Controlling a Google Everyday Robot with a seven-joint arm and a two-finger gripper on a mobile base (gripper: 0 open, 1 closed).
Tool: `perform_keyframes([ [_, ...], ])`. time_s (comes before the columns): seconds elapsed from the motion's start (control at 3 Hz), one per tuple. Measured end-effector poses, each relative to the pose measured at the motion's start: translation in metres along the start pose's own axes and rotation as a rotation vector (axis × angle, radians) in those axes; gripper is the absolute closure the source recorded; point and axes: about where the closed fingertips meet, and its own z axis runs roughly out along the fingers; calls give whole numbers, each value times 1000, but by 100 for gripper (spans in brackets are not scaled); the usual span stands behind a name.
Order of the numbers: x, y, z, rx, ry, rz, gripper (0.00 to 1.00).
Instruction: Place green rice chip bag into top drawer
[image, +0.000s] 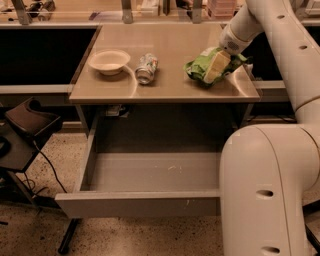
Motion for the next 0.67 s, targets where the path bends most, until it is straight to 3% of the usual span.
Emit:
perform_keyframes([
  [0.67,0,0,0,0,0,0,42],
])
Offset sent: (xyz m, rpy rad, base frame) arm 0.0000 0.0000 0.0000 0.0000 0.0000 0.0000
